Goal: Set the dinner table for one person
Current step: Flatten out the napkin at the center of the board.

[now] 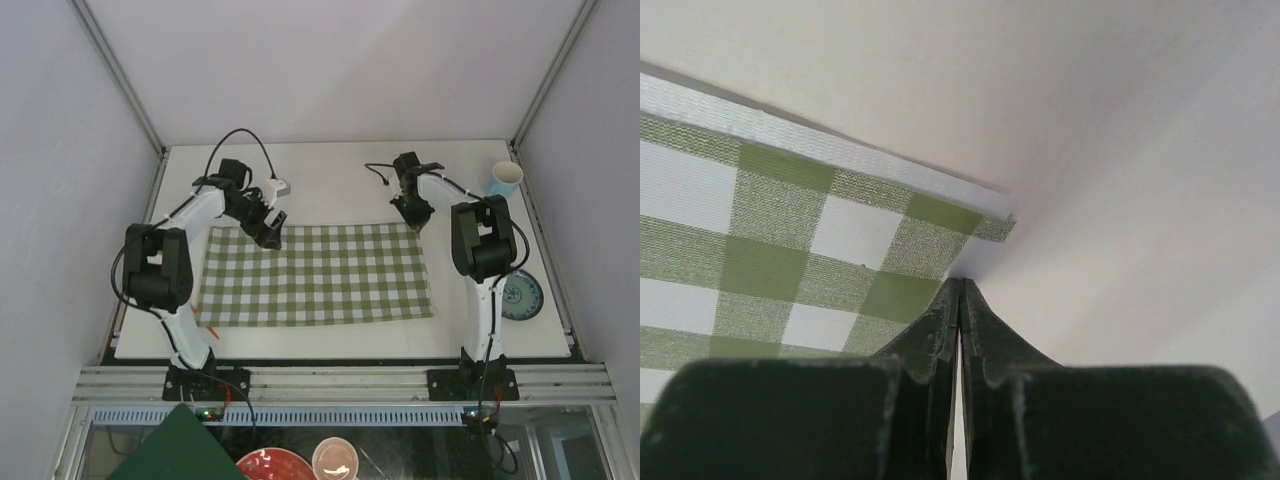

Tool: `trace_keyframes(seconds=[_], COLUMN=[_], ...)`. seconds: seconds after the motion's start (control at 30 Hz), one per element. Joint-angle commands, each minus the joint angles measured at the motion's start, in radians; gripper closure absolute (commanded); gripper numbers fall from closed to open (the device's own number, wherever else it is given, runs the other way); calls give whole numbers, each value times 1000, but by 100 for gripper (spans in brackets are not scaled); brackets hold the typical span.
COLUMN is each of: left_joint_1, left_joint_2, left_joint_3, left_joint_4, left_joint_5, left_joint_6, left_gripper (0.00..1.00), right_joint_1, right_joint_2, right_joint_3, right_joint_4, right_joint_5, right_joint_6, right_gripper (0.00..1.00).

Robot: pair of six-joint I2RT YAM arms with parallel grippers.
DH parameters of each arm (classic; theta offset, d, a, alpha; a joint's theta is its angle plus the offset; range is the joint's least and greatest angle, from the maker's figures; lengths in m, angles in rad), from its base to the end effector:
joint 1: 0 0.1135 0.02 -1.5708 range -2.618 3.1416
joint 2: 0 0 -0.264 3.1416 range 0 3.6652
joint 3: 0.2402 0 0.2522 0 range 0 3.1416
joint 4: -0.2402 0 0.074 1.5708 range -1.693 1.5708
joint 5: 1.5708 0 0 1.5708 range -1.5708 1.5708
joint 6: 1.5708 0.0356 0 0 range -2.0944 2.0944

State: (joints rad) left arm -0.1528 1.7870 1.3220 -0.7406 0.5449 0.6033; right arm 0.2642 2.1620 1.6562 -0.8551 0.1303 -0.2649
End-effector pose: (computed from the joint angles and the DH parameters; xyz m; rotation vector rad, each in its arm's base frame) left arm 0.3528 -0.0730 0.2176 1.0870 2.3726 -0.6023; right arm 0.4194 0.1087 0.1596 -0.7456 2.8294 -0.1910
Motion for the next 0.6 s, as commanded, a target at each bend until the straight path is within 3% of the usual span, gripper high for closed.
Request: trace_keyframes(seconds=[0.0,0.57], left_joint_1=[-40,-98], left_joint_2=[122,342], left_joint_3=[159,349], left_joint_4=[-49,-171], left_joint_5=[34,-80], left_joint_6=[-56,-127], left_gripper=[0,0], right_joint_1=[5,81], right_joint_2=[-30,-369], right_joint_3=[26,235], right_joint_4=[9,-189], right_joint_5=[1,-40], right_joint_6=[12,58], right_gripper=[100,100])
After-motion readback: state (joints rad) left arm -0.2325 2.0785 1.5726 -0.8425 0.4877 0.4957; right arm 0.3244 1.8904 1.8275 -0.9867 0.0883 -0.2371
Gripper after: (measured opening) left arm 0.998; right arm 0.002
